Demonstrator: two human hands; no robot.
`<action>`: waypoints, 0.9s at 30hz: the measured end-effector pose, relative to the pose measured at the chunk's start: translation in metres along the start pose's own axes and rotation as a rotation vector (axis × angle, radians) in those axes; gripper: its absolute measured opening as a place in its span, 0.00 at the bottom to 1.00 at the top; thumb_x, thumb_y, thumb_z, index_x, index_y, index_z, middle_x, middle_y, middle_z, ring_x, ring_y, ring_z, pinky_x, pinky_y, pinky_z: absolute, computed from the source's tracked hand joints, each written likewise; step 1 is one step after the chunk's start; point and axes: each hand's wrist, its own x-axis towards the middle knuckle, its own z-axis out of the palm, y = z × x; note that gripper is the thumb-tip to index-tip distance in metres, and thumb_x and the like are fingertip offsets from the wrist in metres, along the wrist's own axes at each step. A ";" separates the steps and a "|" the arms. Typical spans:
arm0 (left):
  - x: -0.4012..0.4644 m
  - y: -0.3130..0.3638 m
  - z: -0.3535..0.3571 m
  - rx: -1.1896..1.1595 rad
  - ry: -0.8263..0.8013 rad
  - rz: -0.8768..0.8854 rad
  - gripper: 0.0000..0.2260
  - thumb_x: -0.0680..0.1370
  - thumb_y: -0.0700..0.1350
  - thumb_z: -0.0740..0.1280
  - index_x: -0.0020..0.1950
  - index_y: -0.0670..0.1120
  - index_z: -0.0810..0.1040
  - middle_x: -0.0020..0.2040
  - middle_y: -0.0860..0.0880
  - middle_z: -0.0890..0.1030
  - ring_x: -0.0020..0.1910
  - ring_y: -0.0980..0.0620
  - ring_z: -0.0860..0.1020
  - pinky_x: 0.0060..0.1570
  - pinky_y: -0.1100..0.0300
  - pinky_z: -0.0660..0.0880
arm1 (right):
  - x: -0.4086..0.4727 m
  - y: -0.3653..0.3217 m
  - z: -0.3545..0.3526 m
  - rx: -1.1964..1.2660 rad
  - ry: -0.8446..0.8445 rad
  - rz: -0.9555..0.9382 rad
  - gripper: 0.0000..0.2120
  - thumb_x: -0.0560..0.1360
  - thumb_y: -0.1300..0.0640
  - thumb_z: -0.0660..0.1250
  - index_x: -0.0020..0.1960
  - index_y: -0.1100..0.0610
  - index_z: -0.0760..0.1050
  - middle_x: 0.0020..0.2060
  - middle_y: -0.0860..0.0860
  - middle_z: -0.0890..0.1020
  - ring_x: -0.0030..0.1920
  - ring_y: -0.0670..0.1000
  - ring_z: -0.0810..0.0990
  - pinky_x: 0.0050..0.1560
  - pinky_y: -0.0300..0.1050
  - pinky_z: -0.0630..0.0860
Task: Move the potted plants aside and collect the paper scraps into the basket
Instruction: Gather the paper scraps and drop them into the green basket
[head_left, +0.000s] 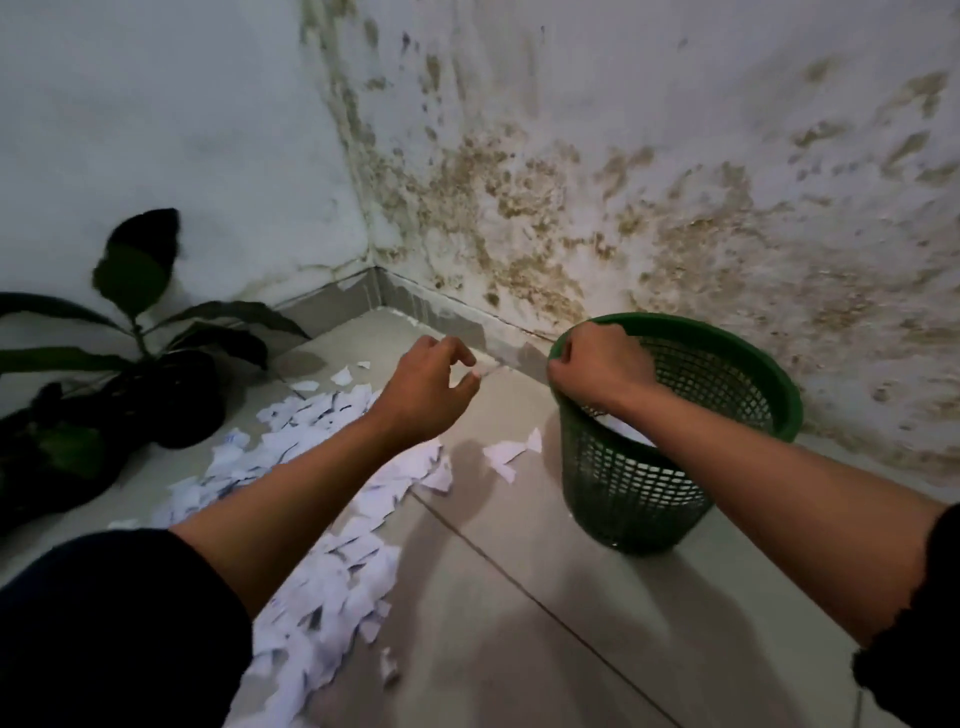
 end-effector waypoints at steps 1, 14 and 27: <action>-0.007 -0.015 -0.012 0.035 -0.020 -0.026 0.12 0.78 0.48 0.63 0.59 0.45 0.74 0.57 0.44 0.74 0.55 0.46 0.75 0.51 0.59 0.68 | -0.005 -0.018 0.003 -0.028 0.085 -0.068 0.10 0.75 0.51 0.63 0.43 0.57 0.76 0.40 0.54 0.80 0.38 0.54 0.77 0.35 0.44 0.73; -0.286 -0.236 -0.109 0.430 -0.692 -0.709 0.37 0.73 0.57 0.69 0.74 0.48 0.55 0.71 0.40 0.59 0.68 0.40 0.67 0.64 0.53 0.66 | -0.197 -0.213 0.178 -0.188 -0.791 -0.971 0.38 0.75 0.45 0.66 0.77 0.43 0.47 0.77 0.58 0.47 0.75 0.61 0.54 0.71 0.58 0.58; -0.451 -0.303 -0.118 0.328 -0.502 -1.143 0.48 0.66 0.68 0.69 0.75 0.49 0.49 0.72 0.40 0.54 0.71 0.37 0.60 0.67 0.45 0.65 | -0.280 -0.286 0.270 -0.296 -0.555 -1.454 0.25 0.66 0.33 0.54 0.58 0.37 0.77 0.64 0.50 0.78 0.64 0.58 0.77 0.54 0.63 0.76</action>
